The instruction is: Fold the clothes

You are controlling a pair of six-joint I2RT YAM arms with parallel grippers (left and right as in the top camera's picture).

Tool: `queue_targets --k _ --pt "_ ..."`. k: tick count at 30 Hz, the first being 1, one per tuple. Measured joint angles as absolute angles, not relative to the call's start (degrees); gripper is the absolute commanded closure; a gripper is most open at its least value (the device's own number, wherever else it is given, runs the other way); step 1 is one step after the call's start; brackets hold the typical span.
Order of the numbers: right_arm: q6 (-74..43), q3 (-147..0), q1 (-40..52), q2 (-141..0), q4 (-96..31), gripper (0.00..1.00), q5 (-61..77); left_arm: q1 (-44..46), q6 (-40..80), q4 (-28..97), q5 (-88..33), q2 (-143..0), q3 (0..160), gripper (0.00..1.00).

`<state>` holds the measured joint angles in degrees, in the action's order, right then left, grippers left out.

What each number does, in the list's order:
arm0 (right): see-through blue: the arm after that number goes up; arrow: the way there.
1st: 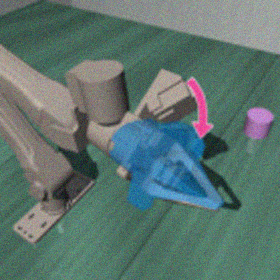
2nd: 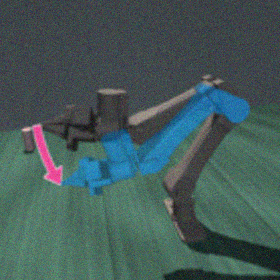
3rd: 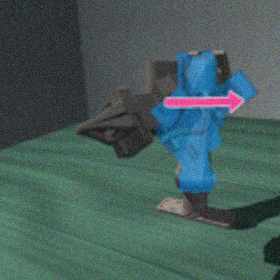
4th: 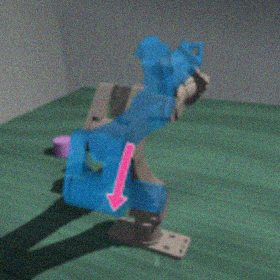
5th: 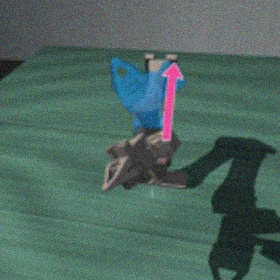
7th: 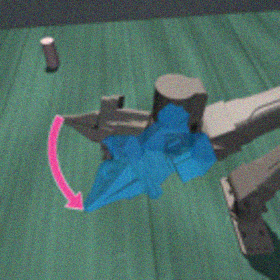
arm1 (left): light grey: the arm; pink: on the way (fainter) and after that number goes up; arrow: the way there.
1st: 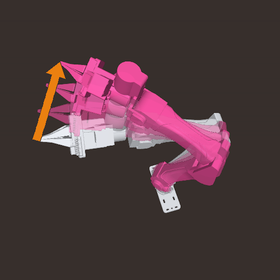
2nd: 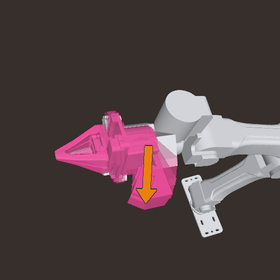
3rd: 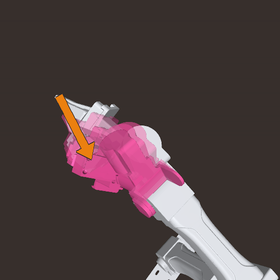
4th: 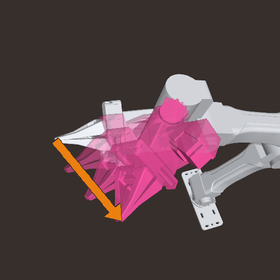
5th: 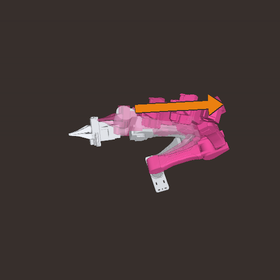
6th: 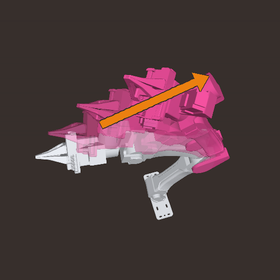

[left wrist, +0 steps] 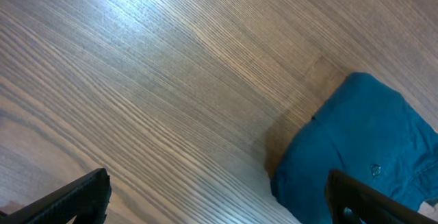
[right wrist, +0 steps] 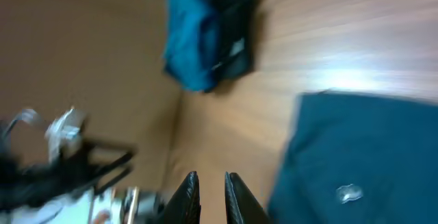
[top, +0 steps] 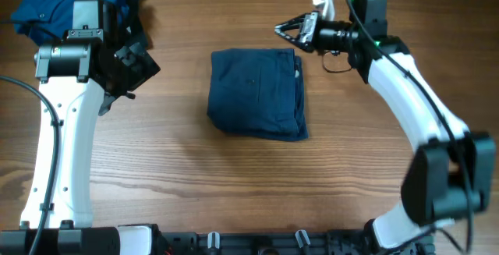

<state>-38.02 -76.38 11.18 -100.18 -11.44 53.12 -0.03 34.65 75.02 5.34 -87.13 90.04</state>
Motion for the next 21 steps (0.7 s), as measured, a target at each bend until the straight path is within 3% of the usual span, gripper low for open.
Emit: queue_targets --k 5,10,21 --pt "-36.2 -76.3 21.9 -99.4 -17.8 0.86 52.6 0.0 34.7 75.0 5.3 -87.1 90.0 0.0" --pt "-36.3 -73.9 30.1 -103.9 -13.9 0.87 50.1 0.0 34.6 75.0 5.3 -87.1 90.0 0.0" --pt "-37.6 -72.0 30.3 -124.1 -7.1 0.92 53.7 0.0 34.6 75.0 5.3 -87.1 90.0 0.0"
